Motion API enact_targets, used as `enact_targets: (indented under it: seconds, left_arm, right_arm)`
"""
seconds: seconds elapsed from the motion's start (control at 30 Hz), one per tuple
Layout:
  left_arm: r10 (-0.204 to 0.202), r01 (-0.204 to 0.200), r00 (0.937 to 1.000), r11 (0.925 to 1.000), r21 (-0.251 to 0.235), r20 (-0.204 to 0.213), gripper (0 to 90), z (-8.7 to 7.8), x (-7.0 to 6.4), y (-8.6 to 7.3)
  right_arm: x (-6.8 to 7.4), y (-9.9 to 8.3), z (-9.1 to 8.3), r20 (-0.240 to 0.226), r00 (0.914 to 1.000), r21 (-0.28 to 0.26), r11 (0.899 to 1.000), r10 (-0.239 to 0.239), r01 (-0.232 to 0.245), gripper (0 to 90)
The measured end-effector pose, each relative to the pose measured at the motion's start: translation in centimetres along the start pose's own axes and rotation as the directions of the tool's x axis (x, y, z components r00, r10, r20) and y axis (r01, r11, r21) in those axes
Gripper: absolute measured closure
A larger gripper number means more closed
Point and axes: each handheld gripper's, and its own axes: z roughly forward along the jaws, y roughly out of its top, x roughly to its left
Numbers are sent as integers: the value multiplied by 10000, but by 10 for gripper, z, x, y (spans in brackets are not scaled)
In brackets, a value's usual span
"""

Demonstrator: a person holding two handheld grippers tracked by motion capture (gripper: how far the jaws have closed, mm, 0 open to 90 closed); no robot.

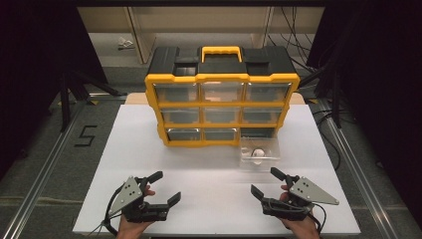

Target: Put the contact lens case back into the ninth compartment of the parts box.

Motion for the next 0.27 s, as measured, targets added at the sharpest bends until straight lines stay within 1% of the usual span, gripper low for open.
enact_targets:
  seconds: [0.27]
  left_arm:
    - [13,-13,10000,10000,8,-6,107,0,1,0]
  right_arm:
    - [0,0,1,-21,10000,7,10000,-31,31,156]
